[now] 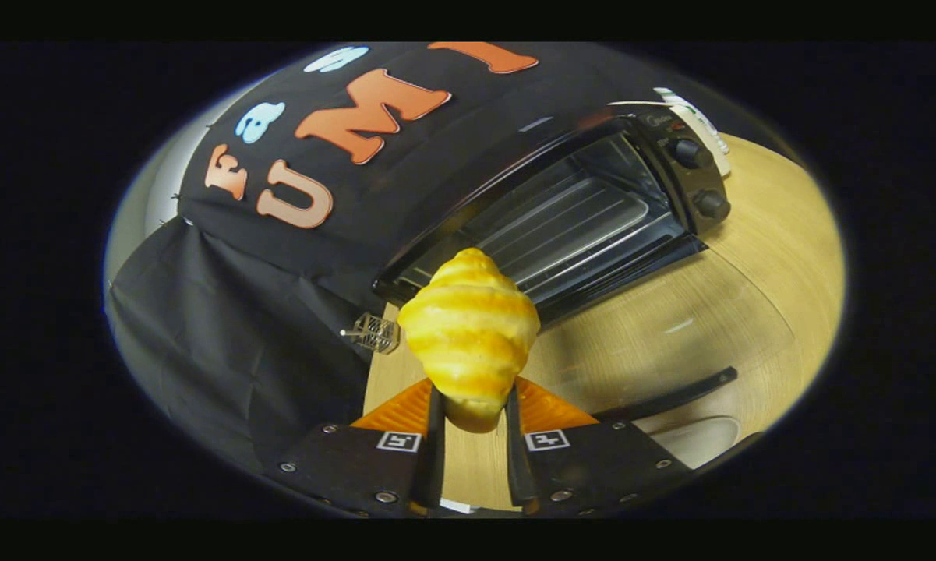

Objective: Open the toaster oven, put the food inside, and close the toaster oven door.

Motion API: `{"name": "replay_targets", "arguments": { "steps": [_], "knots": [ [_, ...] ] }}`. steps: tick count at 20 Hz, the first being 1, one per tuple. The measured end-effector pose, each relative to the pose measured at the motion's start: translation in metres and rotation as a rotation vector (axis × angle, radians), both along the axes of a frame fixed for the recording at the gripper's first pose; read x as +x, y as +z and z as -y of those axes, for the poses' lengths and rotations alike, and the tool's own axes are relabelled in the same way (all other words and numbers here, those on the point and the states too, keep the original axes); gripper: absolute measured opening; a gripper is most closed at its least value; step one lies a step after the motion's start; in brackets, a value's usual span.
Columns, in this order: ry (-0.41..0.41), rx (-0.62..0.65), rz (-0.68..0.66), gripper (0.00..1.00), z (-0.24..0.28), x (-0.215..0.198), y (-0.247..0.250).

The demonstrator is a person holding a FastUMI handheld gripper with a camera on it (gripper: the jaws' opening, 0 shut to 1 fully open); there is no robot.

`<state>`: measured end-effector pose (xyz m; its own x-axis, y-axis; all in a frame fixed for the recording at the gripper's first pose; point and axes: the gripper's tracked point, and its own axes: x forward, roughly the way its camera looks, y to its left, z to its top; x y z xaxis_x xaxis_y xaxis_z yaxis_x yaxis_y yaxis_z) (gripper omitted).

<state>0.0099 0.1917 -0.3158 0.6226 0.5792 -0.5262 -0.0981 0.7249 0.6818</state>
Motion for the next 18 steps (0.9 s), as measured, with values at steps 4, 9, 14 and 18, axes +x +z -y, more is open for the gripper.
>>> {"name": "replay_targets", "arguments": {
  "steps": [4,9,14,18],
  "knots": [
    [-0.052,0.036,-0.023,0.34,-0.003,0.029,-0.009],
    [-0.091,0.086,-0.057,0.33,-0.012,0.052,-0.017],
    [-0.128,0.129,-0.064,0.34,-0.016,0.076,-0.014],
    [-0.172,0.143,-0.043,0.34,-0.013,0.1,-0.008]
  ]
}}
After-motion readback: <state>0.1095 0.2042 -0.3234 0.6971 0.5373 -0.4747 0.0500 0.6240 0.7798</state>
